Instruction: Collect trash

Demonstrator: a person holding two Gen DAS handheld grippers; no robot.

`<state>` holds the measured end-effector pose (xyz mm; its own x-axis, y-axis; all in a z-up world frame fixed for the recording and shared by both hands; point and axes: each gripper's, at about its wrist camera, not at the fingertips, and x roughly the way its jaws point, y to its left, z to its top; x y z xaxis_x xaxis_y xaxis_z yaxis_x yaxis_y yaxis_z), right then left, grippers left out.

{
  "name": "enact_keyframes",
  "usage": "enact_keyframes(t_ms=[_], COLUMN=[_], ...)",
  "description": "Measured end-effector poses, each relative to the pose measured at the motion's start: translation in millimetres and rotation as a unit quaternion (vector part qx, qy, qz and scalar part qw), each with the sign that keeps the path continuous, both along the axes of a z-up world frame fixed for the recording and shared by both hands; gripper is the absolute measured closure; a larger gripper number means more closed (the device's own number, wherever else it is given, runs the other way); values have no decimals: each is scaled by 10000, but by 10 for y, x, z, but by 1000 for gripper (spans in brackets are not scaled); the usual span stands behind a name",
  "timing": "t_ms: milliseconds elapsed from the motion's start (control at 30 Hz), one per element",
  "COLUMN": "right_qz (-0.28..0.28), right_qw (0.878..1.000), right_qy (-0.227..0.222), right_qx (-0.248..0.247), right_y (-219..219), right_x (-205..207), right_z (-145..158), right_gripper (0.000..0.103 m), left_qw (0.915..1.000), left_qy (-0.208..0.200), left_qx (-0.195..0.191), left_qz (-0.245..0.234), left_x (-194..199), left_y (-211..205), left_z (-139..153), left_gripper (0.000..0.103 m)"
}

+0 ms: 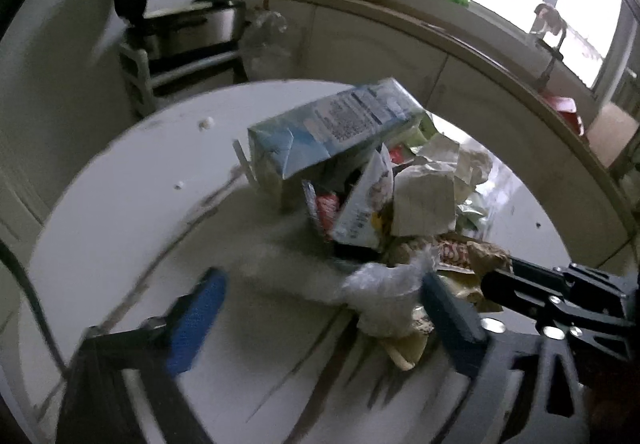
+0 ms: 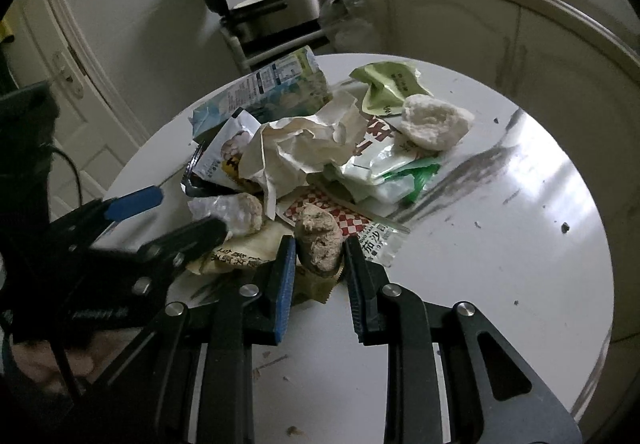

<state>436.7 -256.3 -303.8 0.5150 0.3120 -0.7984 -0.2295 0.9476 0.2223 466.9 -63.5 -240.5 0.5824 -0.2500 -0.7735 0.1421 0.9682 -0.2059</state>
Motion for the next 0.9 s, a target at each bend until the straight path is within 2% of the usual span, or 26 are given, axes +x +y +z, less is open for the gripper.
enact_keyframes(t_ms=[67, 200, 300, 367, 400, 633, 767, 900], right_qz=[-7, -13, -6, 14, 22, 13, -19, -15], right_qw=[10000, 10000, 10000, 9999, 9999, 9999, 9998, 9998], right_qy=[-1, -17, -15, -20, -25, -69, -67, -74], right_qx=[27, 65, 95, 118, 121, 151, 188, 179], right_y=[-6, -28, -27, -13, -6, -6, -25, -22], right_x=[-15, -23, -19, -31, -39, -119, -146, -166], right_z=[-2, 4, -6, -5, -3, 39, 41, 55], right_gripper=[80, 80, 80, 80, 80, 80, 80, 80], left_qw=[10000, 9996, 9992, 9988, 9986, 9995, 9991, 9992], left_qy=[-37, 0, 26, 36, 54, -58, -7, -133], left_qx=[-66, -259, -326, -392, -411, -216, -348, -317], left_qz=[-53, -145, -208, -304, -322, -232, -258, -193], left_x=[23, 21, -15, -43, -56, -214, -217, -319], left_y=[14, 115, 138, 157, 184, 294, 312, 384], left_z=[-13, -32, -29, -31, -15, 70, 70, 154], left_gripper=[33, 53, 63, 80, 84, 87, 88, 89])
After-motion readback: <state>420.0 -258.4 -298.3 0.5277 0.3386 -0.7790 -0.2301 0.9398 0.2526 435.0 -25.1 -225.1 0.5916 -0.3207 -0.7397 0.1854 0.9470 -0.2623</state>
